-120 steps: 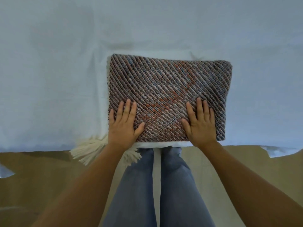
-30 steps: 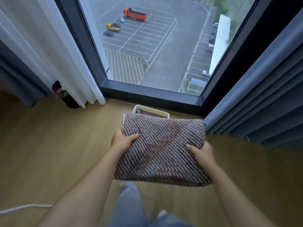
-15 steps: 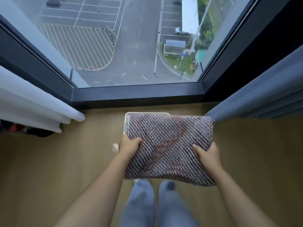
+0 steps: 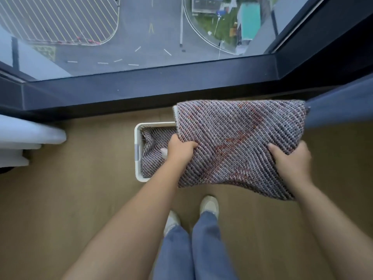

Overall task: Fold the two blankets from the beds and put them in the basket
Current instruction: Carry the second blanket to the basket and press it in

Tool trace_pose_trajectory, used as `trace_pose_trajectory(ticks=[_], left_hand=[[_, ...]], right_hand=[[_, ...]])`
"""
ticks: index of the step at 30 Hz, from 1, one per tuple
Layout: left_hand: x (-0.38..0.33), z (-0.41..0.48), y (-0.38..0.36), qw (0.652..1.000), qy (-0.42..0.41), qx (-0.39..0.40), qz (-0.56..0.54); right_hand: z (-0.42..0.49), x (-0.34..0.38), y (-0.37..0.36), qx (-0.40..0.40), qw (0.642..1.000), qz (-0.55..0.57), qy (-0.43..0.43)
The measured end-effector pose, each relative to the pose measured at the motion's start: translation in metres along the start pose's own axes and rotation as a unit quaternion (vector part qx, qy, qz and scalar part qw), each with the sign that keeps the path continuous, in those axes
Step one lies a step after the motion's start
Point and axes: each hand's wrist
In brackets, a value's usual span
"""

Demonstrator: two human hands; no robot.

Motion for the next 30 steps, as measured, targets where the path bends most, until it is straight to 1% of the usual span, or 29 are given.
trace_pose_trajectory(ticks=[3,6,8,10,13,16,19,21,23,25,27,29,30], left_hand=[[0.023,0.048,0.005,1.0,-0.002,0.005,-0.005],[0.057,0.098,0.028,1.0,-0.009,-0.03,0.0],[0.086,0.123,0.046,0.996,-0.015,-0.079,0.026],[0.112,0.142,0.067,0.986,-0.028,-0.142,0.078],[0.136,0.161,0.094,0.957,-0.046,-0.219,0.186],[0.147,0.182,0.102,0.937,-0.087,-0.228,0.249],[0.152,0.201,0.095,0.91,-0.176,-0.23,0.297],[0.156,0.208,0.09,0.899,-0.213,-0.25,0.289],[0.168,0.214,0.088,0.893,-0.207,-0.278,0.286],[0.181,0.22,0.091,0.878,-0.174,-0.293,0.336],[0.184,0.224,0.092,0.866,-0.156,-0.287,0.378],[0.177,0.221,0.092,0.857,-0.17,-0.284,0.395],[0.175,0.216,0.092,0.845,-0.201,-0.275,0.413]], right_hand=[[0.014,-0.016,-0.049,0.002,1.0,0.014,-0.007],[0.021,-0.03,-0.114,0.052,0.998,0.026,0.002],[0.02,-0.037,-0.159,0.098,0.995,0.012,0.011],[0.017,-0.041,-0.199,0.131,0.991,-0.005,0.027],[0.016,-0.046,-0.239,0.165,0.984,-0.026,0.065],[0.025,-0.05,-0.261,0.168,0.981,-0.036,0.087],[0.034,-0.057,-0.275,0.129,0.986,-0.062,0.084],[0.037,-0.061,-0.283,0.1,0.988,-0.067,0.092],[0.039,-0.067,-0.292,0.085,0.988,-0.064,0.108],[0.04,-0.075,-0.301,0.094,0.985,-0.078,0.123],[0.043,-0.078,-0.306,0.115,0.98,-0.101,0.13],[0.041,-0.078,-0.305,0.123,0.972,-0.126,0.155],[0.037,-0.076,-0.302,0.118,0.965,-0.138,0.188]])
Point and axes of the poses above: each hand's wrist, its own z-axis towards the middle knuckle, its own y-axis out of the back of the hand, x = y × z, and after that the axes turned 6 degrees about -z, right-handed
